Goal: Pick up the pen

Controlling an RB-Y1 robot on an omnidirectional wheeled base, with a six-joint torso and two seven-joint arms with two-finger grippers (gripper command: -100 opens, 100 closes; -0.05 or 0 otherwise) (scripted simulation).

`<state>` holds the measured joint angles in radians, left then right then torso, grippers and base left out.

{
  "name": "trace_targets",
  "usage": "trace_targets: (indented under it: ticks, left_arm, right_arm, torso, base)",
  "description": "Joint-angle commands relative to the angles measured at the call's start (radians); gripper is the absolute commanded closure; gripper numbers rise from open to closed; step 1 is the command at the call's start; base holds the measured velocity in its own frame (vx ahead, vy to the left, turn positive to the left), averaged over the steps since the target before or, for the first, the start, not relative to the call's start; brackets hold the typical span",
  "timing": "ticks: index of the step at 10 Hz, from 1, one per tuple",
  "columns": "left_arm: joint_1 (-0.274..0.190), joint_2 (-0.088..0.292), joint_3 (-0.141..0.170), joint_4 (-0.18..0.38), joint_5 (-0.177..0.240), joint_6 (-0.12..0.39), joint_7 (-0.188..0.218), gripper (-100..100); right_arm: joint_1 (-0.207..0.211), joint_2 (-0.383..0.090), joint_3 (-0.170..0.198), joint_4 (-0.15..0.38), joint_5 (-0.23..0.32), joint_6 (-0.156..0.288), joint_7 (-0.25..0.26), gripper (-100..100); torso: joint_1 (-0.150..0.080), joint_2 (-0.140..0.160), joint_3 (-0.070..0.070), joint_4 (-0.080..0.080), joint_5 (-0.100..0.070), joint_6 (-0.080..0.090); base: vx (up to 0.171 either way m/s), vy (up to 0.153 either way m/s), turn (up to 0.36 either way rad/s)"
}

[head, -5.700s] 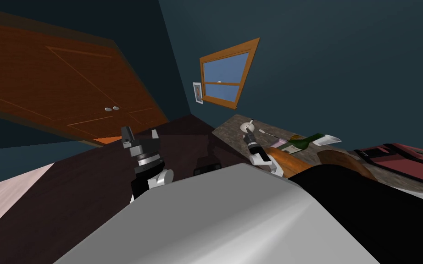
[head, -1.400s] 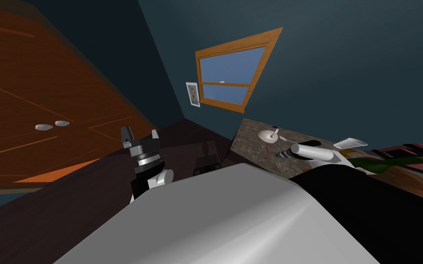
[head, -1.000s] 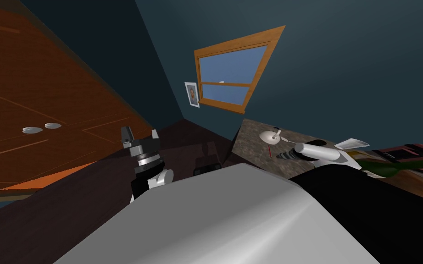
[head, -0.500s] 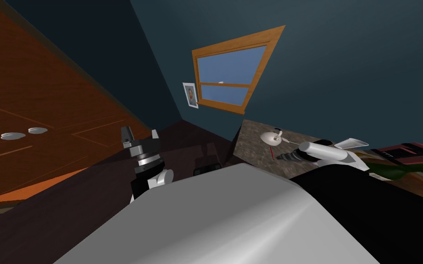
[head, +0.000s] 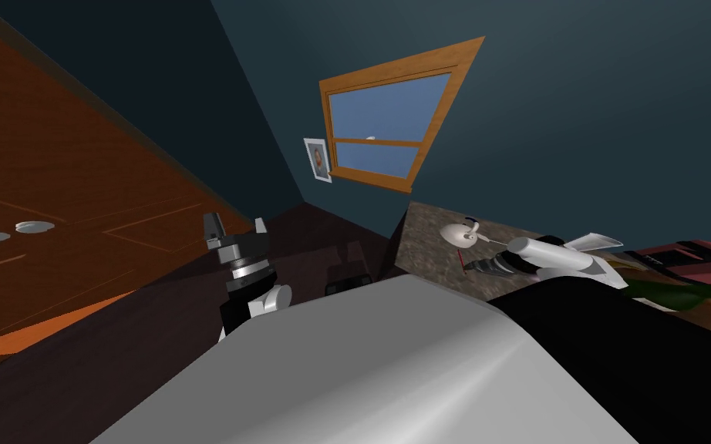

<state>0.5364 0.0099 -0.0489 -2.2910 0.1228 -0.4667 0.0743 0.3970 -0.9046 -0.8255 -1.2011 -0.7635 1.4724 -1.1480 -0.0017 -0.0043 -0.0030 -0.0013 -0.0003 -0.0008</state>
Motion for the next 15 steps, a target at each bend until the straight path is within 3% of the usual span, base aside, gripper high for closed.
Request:
trace_targets:
  ticks: [1, 6, 7, 8, 9, 10, 12, 14, 15]
  left_arm:
    - [0.0, 0.0, 0.0, 0.0, 0.0, 0.0, 0.0, 0]
    - [0.0, 0.0, 0.0, 0.0, 0.0, 0.0, 0.0, 0]
    - [0.0, 0.0, 0.0, 0.0, 0.0, 0.0, 0.0, 0]
    - [0.0, 0.0, 0.0, 0.0, 0.0, 0.0, 0.0, 0]
    - [0.0, 0.0, 0.0, 0.0, 0.0, 0.0, 0.0, 0]
    - [0.0, 0.0, 0.0, 0.0, 0.0, 0.0, 0.0, 0]
    - [0.0, 0.0, 0.0, 0.0, 0.0, 0.0, 0.0, 0]
    - [0.0, 0.0, 0.0, 0.0, 0.0, 0.0, 0.0, 0]
    - [0.0, 0.0, 0.0, 0.0, 0.0, 0.0, 0.0, 0]
  right_arm:
    - [-0.012, -0.005, -0.012, 0.029, -0.021, 0.05, -0.026, -100]
    - [-0.044, -0.002, -0.034, 0.093, -0.069, 0.173, -0.096, -100]
    - [-0.048, 0.0, -0.036, 0.102, -0.076, 0.189, -0.106, -100]
    - [-0.043, -0.002, -0.037, 0.092, -0.072, 0.179, -0.099, -100]
    - [-0.043, -0.002, -0.037, 0.094, -0.073, 0.183, -0.101, 0]
    - [-0.053, -0.032, -0.017, 0.144, -0.102, 0.144, -0.051, -100]
    - [-0.053, -0.032, -0.017, 0.194, -0.102, 0.144, 0.0, -100]
    - [-0.053, -0.032, -0.017, 0.194, -0.102, 0.144, 0.047, -100]
    - [-0.063, -0.062, 0.002, 0.241, -0.13, 0.106, 0.08, -100]
  torso:
    - [0.0, 0.0, 0.0, 0.0, 0.0, 0.0]
    - [-0.003, 0.0, 0.0, 0.0, -0.001, 0.0]
    - [-0.003, 0.0, 0.0, 0.0, -0.001, 0.0]
    - [-0.004, 0.002, 0.001, 0.0, -0.001, 0.0]
    - [-0.002, 0.003, 0.002, 0.001, -0.001, 0.0]
    - [-0.001, 0.004, 0.002, 0.001, 0.0, 0.0]
    - [0.0, -0.007, -0.005, -0.002, -0.001, 0.001]
    - [-0.001, 0.002, 0.001, 0.0, 0.0, -0.001]
    - [-0.002, 0.005, 0.003, 0.001, -0.001, 0.0]
  base:
    - [0.076, -0.009, -0.044]
    - [0.071, -0.024, -0.055]
    - [0.039, -0.043, -0.051]
    - [0.015, -0.02, -0.007]
    - [0.0, 0.0, 0.0]
    - [0.216, -0.019, -0.349]
    - [0.162, 0.015, -0.311]
    - [-0.007, -0.009, 0.055]
    - [0.099, 0.048, -0.323]
